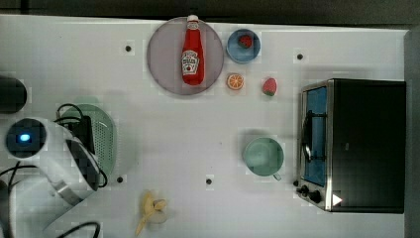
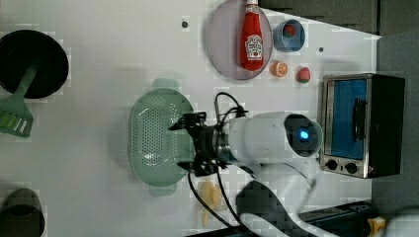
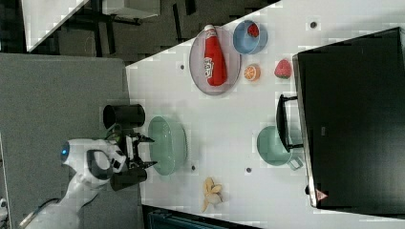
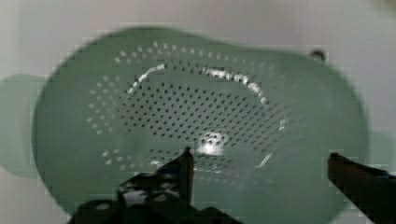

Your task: Drag strainer left to right.

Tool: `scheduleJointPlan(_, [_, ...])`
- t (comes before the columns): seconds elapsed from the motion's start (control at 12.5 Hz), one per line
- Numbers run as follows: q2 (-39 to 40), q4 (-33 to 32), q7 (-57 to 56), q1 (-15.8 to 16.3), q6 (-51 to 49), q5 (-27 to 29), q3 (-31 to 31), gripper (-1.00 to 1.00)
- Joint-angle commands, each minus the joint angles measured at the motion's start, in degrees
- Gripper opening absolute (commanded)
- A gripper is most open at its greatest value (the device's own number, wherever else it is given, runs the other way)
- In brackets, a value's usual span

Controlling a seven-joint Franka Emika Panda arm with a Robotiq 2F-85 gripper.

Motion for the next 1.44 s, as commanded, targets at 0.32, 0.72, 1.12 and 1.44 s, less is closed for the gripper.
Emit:
scheduleJointPlan(0.32, [7.5, 0.2, 1.7, 5.9, 9.6, 0.1, -9.2, 1.0])
scheduleJointPlan(0.72, [9.2, 0.5, 3.4, 15.3, 11.2, 0.1, -17.2, 1.0])
scheduleJointPlan(1.12, [9.3, 0.2, 3.9, 17.1, 11.0, 0.1, -22.3, 1.0])
scheduleJointPlan(1.44, [7.8, -1.0, 3.6, 14.9, 10.4, 0.1, -24.1, 1.0])
